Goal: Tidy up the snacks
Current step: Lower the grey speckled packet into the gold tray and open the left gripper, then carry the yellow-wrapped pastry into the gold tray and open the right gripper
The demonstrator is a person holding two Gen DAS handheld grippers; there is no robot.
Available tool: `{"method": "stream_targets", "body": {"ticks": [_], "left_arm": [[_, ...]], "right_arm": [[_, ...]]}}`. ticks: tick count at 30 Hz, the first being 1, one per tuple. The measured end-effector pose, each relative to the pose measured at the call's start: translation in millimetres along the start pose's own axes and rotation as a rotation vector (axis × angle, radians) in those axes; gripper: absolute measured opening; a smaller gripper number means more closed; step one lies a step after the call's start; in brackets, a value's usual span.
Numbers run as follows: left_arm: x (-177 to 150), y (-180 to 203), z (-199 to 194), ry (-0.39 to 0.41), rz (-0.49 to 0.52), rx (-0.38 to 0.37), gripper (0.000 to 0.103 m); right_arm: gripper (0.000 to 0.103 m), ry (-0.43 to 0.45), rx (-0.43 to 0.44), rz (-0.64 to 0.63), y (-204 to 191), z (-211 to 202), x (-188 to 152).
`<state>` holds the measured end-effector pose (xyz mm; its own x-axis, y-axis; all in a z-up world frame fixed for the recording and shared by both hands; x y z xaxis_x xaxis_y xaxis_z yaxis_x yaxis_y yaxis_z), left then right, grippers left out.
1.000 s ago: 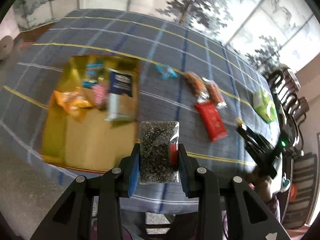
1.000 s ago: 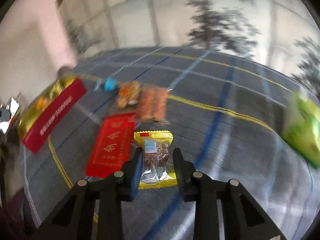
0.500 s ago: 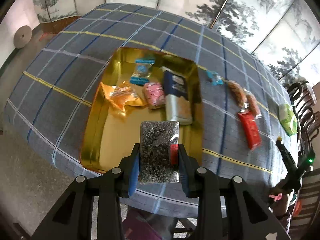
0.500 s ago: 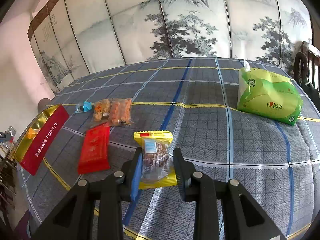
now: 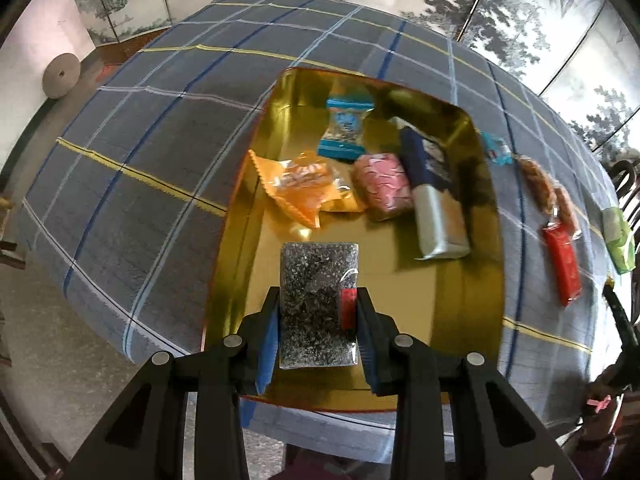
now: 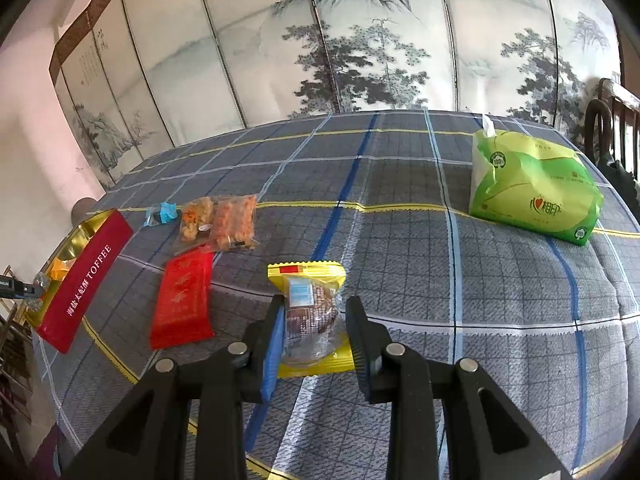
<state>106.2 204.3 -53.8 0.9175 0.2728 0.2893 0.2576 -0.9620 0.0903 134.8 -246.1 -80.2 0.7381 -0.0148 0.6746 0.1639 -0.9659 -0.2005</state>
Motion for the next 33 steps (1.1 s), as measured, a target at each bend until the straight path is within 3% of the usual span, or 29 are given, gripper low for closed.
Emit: {"method": "stream_targets", "body": {"ticks": [8, 16, 19, 24, 33], "left_arm": [[-1.9, -7.8, 12.9, -0.01, 0.005, 0.017, 0.031], [-1.5, -12.9, 13.2, 0.035, 0.027, 0.056, 0.033], [-3.0, -7.6, 6.6, 0.071, 0.063, 0.057, 0.042], [-9.3, 7.1, -6.7, 0.149, 0.127, 0.142, 0.062], [-25.7, -3.0, -36.3, 0.233, 0.085, 0.125, 0.063]], "right_arm": [[0.03, -0.013, -0.006, 0.002, 0.1, 2.3, -0.1], [0.03, -0.021, -0.016, 0.0, -0.6, 4.2, 0.1], [0.03, -0.019, -0.016, 0.001, -0.3, 4.1, 0.3], [0.03, -0.018, -0.02, 0.005, 0.2, 5.5, 0.4], [0.03, -0.012, -0.034, -0.006, -7.2, 2.8, -2.2]]}}
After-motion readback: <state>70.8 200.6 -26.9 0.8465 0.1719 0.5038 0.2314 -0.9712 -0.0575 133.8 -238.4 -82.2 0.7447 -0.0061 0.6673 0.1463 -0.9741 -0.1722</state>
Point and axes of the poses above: each gripper's, at about its wrist camera, not at the fingertips, and z roughly the way its jaws point, y to its right, x to its top, the point moved 2 cm from there along z, roughly the way its jaws point, and after that the axes turned 3 degrees about -y, right-handed, at the moved point
